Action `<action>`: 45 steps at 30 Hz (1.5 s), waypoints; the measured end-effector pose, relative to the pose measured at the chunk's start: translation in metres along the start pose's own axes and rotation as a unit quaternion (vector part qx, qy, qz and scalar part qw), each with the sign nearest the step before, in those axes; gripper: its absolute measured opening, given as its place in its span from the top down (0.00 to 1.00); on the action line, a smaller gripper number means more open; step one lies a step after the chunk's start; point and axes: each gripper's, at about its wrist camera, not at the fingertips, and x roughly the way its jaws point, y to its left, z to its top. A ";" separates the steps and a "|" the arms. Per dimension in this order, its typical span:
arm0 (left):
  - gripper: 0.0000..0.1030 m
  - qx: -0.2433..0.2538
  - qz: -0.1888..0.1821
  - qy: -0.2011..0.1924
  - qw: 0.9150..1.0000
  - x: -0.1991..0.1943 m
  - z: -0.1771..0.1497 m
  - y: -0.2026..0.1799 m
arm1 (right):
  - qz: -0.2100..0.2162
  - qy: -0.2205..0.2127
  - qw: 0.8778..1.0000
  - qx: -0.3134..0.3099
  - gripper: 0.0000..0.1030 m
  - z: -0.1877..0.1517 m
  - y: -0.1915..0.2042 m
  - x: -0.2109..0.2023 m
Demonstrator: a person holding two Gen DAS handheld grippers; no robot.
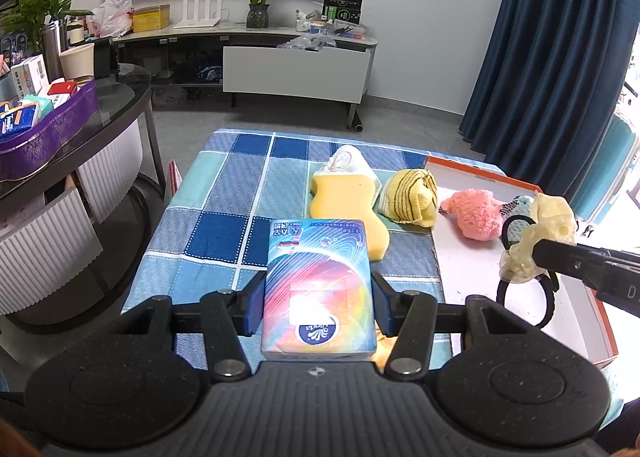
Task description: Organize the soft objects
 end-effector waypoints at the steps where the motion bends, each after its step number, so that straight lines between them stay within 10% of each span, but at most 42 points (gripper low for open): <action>1: 0.48 0.001 0.000 0.000 1.000 0.000 -0.001 -0.001 | 0.000 -0.001 1.000 0.001 0.90 -0.001 0.000 -0.001; 45: 0.48 0.031 -0.034 0.010 0.999 0.007 -0.001 -0.042 | -0.030 -0.013 0.999 0.025 0.90 -0.007 -0.027 -0.016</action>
